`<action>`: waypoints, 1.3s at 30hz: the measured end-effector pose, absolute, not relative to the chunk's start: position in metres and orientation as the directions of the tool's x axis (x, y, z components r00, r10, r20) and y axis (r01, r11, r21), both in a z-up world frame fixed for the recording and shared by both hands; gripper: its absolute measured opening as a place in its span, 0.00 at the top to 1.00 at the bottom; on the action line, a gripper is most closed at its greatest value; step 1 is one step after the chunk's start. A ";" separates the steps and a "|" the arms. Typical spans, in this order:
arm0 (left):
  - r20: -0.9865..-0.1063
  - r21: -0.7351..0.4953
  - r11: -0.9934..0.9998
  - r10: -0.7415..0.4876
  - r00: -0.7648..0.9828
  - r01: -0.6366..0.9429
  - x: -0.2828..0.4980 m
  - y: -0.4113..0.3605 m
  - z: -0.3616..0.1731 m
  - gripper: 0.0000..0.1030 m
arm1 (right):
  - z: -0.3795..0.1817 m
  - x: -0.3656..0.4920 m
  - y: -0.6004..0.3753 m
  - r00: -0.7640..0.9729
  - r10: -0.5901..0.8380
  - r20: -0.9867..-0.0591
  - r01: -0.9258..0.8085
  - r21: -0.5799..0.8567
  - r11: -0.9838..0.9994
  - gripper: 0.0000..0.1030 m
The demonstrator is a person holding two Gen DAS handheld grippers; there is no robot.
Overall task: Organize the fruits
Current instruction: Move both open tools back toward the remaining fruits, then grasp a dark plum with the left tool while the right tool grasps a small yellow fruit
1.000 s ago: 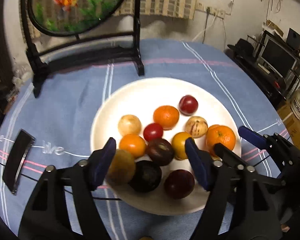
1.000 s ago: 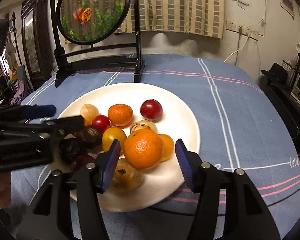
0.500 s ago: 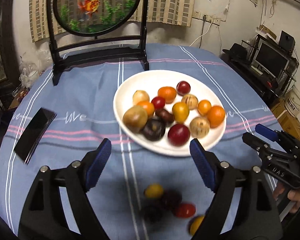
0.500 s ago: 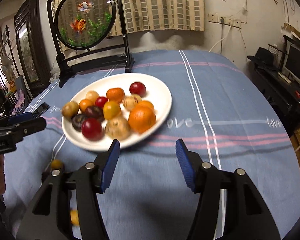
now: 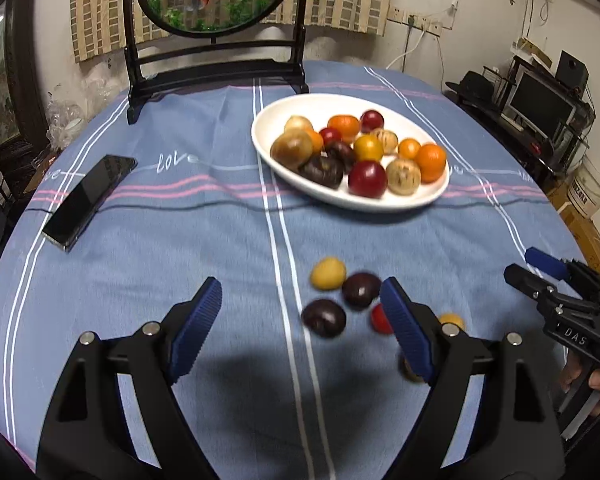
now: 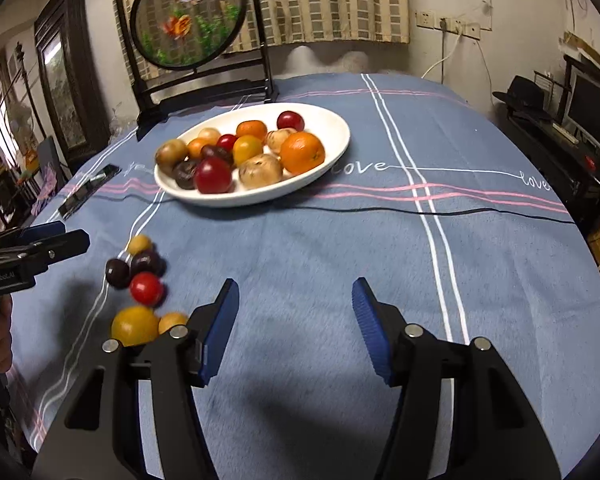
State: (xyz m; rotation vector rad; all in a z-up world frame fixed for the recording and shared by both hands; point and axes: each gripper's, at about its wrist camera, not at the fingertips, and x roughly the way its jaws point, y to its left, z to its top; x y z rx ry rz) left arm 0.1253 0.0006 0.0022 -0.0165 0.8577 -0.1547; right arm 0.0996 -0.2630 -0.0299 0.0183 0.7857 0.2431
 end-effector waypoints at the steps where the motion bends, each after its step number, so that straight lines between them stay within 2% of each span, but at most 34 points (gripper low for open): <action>1: -0.754 -0.073 0.988 -0.142 0.641 0.132 0.122 0.001 -0.001 0.19 | -0.030 0.098 -0.262 0.678 0.228 -0.698 -0.213 0.110 0.971 0.42; 3: -0.759 -0.072 0.988 -0.143 0.635 0.137 0.117 0.002 -0.005 0.19 | -0.031 0.093 -0.260 0.677 0.236 -0.697 -0.219 0.115 0.969 0.41; 5: -0.767 -0.067 0.988 -0.142 0.625 0.142 0.114 0.002 -0.010 0.19 | -0.030 0.089 -0.259 0.685 0.239 -0.688 -0.218 0.119 0.969 0.35; 20: -0.816 -0.006 0.984 -0.106 0.568 0.176 0.125 -0.008 -0.046 0.22 | -0.038 0.079 -0.240 0.647 0.290 -0.705 -0.286 0.128 0.950 0.35; 22: -0.825 -0.012 0.984 -0.112 0.555 0.180 0.131 -0.009 -0.050 0.29 | -0.039 0.079 -0.240 0.643 0.295 -0.707 -0.290 0.132 0.948 0.35; 26: -0.829 -0.007 0.981 -0.114 0.548 0.194 0.141 -0.016 -0.051 0.35 | -0.039 0.078 -0.240 0.637 0.304 -0.708 -0.298 0.136 0.945 0.35; 29: -0.823 0.001 0.977 -0.120 0.555 0.214 0.145 -0.020 -0.050 0.51 | -0.039 0.077 -0.239 0.633 0.309 -0.710 -0.305 0.138 0.942 0.35; 30: -0.822 -0.003 0.975 -0.129 0.555 0.222 0.146 -0.022 -0.049 0.61 | -0.039 0.076 -0.238 0.630 0.311 -0.712 -0.310 0.136 0.941 0.35; 32: -0.821 -0.025 0.971 -0.156 0.550 0.237 0.146 -0.021 -0.048 0.67 | -0.039 0.073 -0.236 0.622 0.317 -0.716 -0.326 0.131 0.936 0.35; 36: -0.817 -0.042 0.972 -0.168 0.552 0.233 0.143 -0.018 -0.046 0.68 | -0.040 0.068 -0.223 0.582 0.353 -0.732 -0.386 0.133 0.913 0.35; 39: -0.813 -0.047 0.974 -0.166 0.559 0.221 0.139 -0.012 -0.045 0.69 | -0.045 0.067 -0.212 0.573 0.321 -0.754 -0.401 0.084 0.912 0.35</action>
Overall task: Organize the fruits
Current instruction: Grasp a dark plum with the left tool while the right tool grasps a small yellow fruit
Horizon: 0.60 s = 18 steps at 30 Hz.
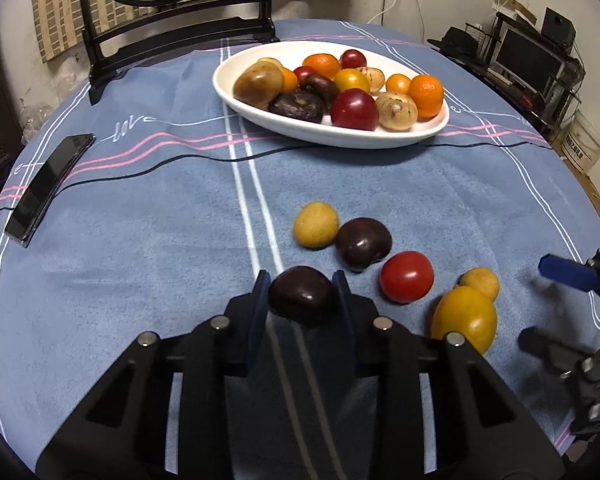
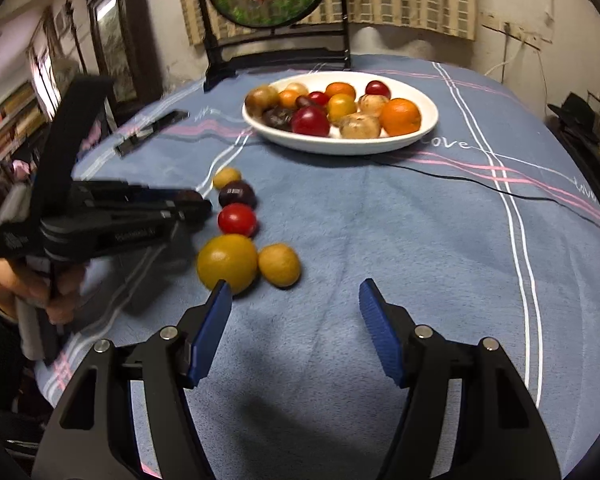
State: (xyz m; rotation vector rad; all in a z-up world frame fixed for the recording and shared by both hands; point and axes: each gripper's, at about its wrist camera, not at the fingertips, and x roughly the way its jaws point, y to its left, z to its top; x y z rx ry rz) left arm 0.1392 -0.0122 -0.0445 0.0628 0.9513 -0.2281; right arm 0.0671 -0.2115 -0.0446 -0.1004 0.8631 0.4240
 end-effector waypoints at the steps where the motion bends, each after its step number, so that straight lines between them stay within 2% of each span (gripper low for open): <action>1: -0.812 -0.049 0.975 -0.166 0.560 0.218 0.138 -0.010 -0.044 0.69 | -0.047 0.067 -0.209 0.571 0.301 -0.764 -0.399 0.063 0.915 0.35; 9: -0.814 -0.073 0.976 -0.176 0.553 0.203 0.136 0.001 -0.045 0.69 | -0.062 0.076 -0.195 0.544 0.195 -0.816 -0.393 -0.042 0.918 0.35; 14: -0.815 -0.081 0.976 -0.182 0.551 0.202 0.136 0.003 -0.047 0.69 | -0.064 0.088 -0.182 0.530 0.202 -0.823 -0.428 -0.055 0.902 0.51; 16: -0.815 -0.080 0.976 -0.182 0.551 0.204 0.135 0.003 -0.047 0.69 | -0.063 0.092 -0.178 0.536 0.200 -0.820 -0.430 -0.061 0.901 0.53; 18: -0.815 -0.079 0.976 -0.182 0.551 0.205 0.135 0.002 -0.048 0.68 | -0.064 0.096 -0.175 0.526 0.221 -0.821 -0.446 -0.045 0.894 0.63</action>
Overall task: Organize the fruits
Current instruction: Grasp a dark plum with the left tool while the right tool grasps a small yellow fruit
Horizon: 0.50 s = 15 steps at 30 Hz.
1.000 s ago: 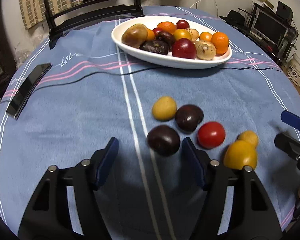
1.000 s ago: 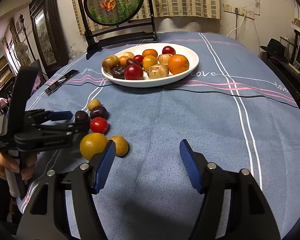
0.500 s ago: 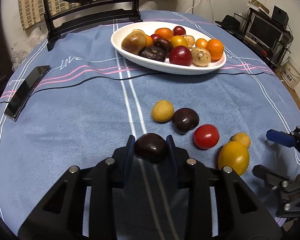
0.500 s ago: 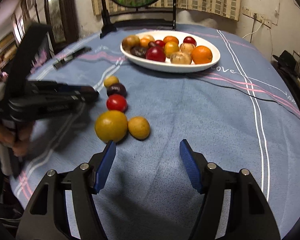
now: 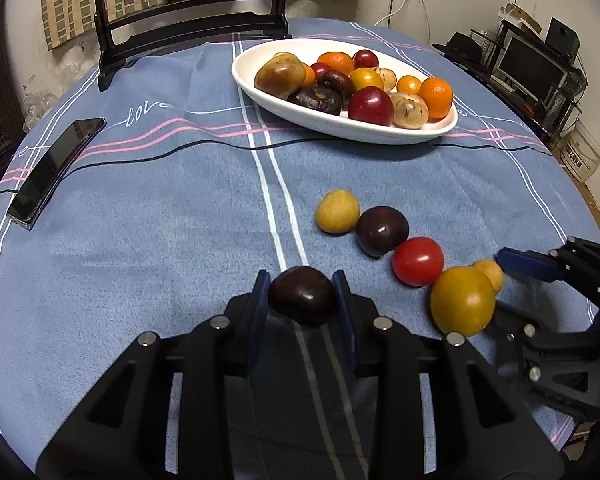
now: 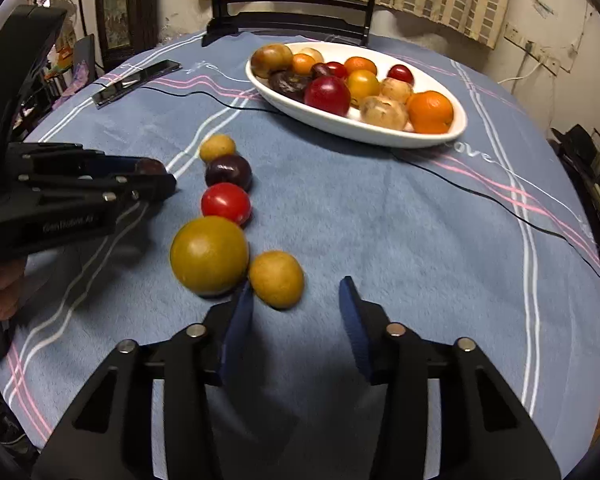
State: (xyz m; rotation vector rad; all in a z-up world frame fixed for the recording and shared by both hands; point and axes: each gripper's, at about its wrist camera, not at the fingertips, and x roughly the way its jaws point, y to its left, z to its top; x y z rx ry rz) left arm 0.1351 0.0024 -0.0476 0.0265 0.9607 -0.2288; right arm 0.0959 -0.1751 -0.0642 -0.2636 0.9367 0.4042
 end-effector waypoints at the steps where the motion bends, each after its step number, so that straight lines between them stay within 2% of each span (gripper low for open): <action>1: -0.815 -0.078 0.976 -0.181 0.551 0.205 0.135 0.002 -0.048 0.68 | -0.064 0.097 -0.173 0.516 0.241 -0.822 -0.461 -0.029 0.887 0.68; 2: -0.815 -0.079 0.976 -0.182 0.551 0.205 0.135 0.002 -0.048 0.68 | -0.063 0.098 -0.172 0.513 0.248 -0.822 -0.468 -0.026 0.884 0.75; 10: -0.813 -0.089 0.972 -0.196 0.549 0.217 0.132 0.004 -0.045 0.69 | -0.056 0.095 -0.186 0.528 0.273 -0.804 -0.439 0.017 0.898 0.75; 15: -0.789 -0.078 0.971 -0.197 0.581 0.224 0.127 0.006 -0.025 0.69 | -0.042 0.091 -0.210 0.571 0.273 -0.774 -0.386 0.040 0.922 0.75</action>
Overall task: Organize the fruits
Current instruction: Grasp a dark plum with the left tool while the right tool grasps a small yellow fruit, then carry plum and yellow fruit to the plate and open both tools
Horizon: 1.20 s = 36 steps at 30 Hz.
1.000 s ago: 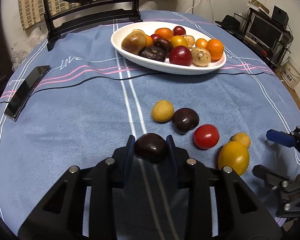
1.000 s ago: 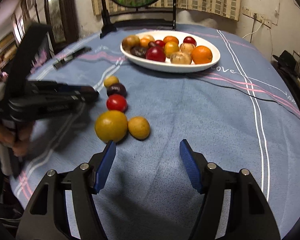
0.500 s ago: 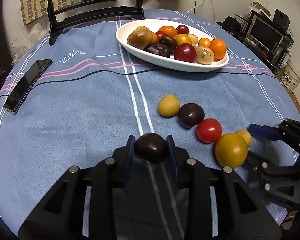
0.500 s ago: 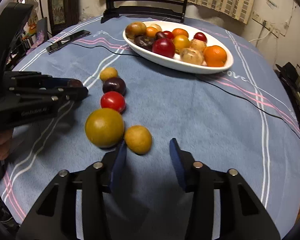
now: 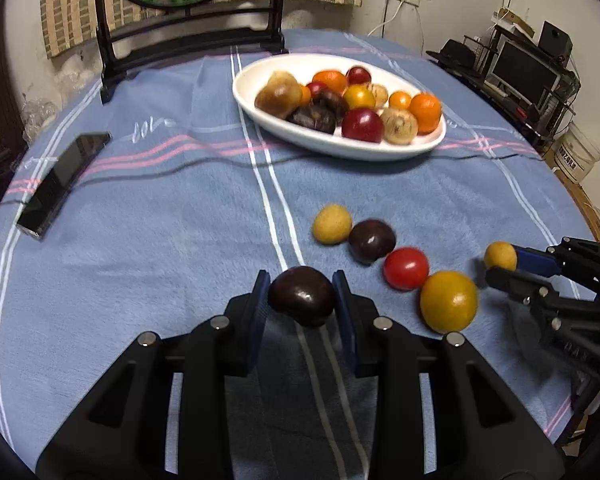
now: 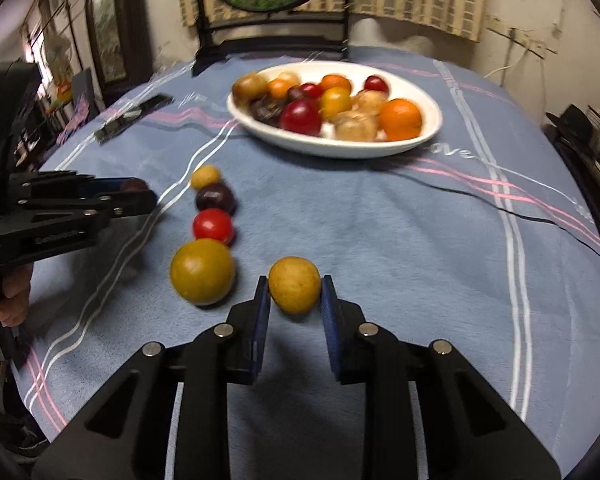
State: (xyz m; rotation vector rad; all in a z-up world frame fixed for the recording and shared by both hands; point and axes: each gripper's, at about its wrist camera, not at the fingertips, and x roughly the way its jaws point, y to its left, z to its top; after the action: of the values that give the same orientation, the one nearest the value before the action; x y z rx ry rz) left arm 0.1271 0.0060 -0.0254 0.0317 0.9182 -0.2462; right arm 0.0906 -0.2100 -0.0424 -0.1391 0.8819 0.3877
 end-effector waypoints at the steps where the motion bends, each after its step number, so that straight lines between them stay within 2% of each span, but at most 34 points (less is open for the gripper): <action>1: -0.784 -0.073 0.971 -0.197 0.589 0.227 0.127 0.006 -0.021 0.69 | -0.039 0.090 -0.214 0.582 0.273 -0.766 -0.380 0.041 0.924 0.75; 10: -0.732 -0.029 0.963 -0.202 0.651 0.267 0.141 -0.014 0.023 0.69 | 0.004 0.104 -0.230 0.693 0.263 -0.672 -0.331 0.028 0.943 0.75; 15: -0.712 -0.047 0.962 -0.221 0.666 0.268 0.168 -0.027 0.039 0.69 | 0.020 0.129 -0.234 0.739 0.266 -0.619 -0.307 0.042 0.951 0.75; 24: -0.720 -0.078 0.967 -0.221 0.658 0.241 0.238 -0.050 0.033 0.69 | 0.007 0.197 -0.220 0.710 0.276 -0.648 -0.315 0.058 0.947 0.75; 34: -0.751 -0.053 0.978 -0.173 0.637 0.204 0.296 -0.067 0.011 0.68 | -0.012 0.246 -0.197 0.718 0.236 -0.655 -0.341 -0.036 0.939 0.75; 36: -0.756 -0.045 0.978 -0.167 0.633 0.205 0.300 -0.069 0.007 0.63 | -0.019 0.253 -0.196 0.712 0.219 -0.667 -0.337 -0.051 0.940 0.74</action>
State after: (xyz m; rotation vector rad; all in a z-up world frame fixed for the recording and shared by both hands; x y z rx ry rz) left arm 0.3002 -0.0691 0.0073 0.0462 0.8594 -0.2128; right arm 0.2529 -0.1956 -0.0188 -0.1741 0.7147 0.3098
